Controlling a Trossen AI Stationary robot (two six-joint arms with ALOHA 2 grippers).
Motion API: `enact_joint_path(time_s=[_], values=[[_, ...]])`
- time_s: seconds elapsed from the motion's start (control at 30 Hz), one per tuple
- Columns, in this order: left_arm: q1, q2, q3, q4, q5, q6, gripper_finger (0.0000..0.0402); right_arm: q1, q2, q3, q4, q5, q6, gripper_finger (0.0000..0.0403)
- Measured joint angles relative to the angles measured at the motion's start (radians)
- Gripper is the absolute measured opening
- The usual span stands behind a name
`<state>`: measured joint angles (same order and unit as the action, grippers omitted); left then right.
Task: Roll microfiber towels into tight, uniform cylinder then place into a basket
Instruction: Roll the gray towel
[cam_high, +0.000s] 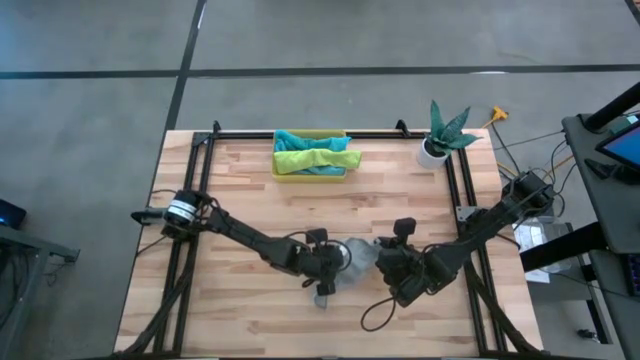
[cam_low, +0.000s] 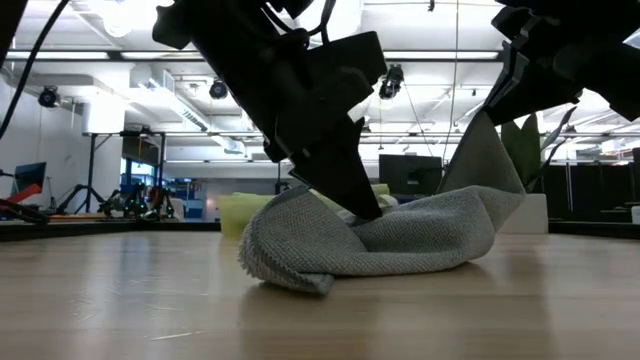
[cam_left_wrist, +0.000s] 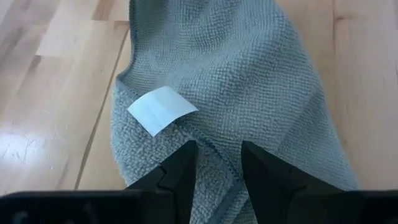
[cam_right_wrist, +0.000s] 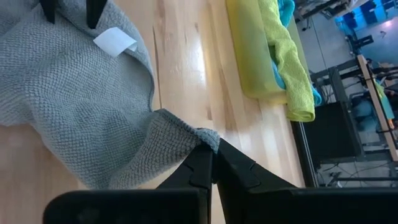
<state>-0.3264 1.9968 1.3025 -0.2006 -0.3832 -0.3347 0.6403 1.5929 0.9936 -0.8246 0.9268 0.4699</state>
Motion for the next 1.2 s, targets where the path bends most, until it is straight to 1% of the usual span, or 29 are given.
enact_joint_path(time_s=[0.27, 0.6, 0.63, 0.77, 1.07, 1.2], values=[[0.006, 0.0, 0.0, -0.002, -0.043, 0.001, 0.0111, 0.0, 0.0, 0.0, 0.002, 0.0, 0.0, 0.0009], [0.012, 0.0, -0.001, -0.063, -0.046, -0.005, 0.0111, 0.0, 0.0, 0.0, 0.005, 0.0, 0.0, 0.0009], [0.013, 0.0, -0.001, -0.079, -0.056, -0.017, 0.0111, 0.0, 0.0, 0.0, 0.005, 0.0, 0.0, 0.0009], [0.013, 0.0, -0.002, -0.125, -0.154, -0.05, 0.0111, 0.0, 0.0, 0.0, 0.005, -0.001, 0.001, 0.0009], [0.015, -0.001, 0.004, -0.123, -0.156, -0.052, 0.0111, 0.0, 0.0, 0.0, 0.009, -0.001, 0.0, 0.0009], [0.016, -0.002, 0.004, -0.109, -0.136, -0.052, 0.0111, 0.0, 0.0, 0.0, 0.012, -0.001, 0.0, 0.0009]])
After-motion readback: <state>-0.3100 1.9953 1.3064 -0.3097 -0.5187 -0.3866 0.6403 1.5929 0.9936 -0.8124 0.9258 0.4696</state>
